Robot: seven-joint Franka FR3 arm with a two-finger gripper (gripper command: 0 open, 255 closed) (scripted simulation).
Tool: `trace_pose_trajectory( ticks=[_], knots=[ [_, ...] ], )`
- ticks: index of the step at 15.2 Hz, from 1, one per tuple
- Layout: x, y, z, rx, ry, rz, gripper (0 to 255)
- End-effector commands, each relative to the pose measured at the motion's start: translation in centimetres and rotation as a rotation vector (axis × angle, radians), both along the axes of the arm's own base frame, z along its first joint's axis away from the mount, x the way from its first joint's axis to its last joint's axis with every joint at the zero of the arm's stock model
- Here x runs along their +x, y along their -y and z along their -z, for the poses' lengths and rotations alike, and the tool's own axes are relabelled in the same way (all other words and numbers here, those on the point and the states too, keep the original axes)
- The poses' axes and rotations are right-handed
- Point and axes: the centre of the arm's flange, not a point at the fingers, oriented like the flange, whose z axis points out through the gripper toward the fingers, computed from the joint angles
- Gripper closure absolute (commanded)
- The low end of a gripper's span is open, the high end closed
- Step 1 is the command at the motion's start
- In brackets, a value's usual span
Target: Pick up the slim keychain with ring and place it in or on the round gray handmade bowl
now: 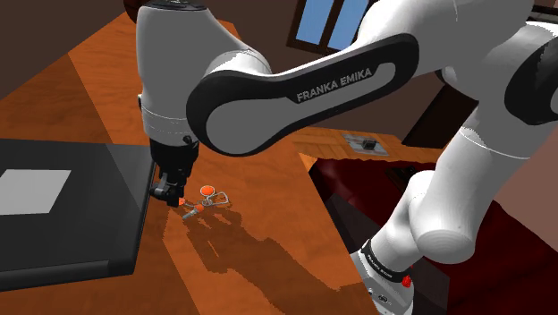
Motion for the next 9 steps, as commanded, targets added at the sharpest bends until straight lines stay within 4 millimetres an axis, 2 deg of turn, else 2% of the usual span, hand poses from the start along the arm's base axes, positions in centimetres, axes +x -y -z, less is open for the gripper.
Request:
trace_pose_trajectory(
  ticks=[1, 2, 9],
  knots=[
    [0.1, 0.3, 1.2, -0.014, -0.017, 0.006, 255],
    [0.7, 0.8, 0.8, -0.013, -0.017, 0.006, 255],
    [0.7, 0.8, -2.9, -0.013, -0.017, 0.006, 255]
  ],
)
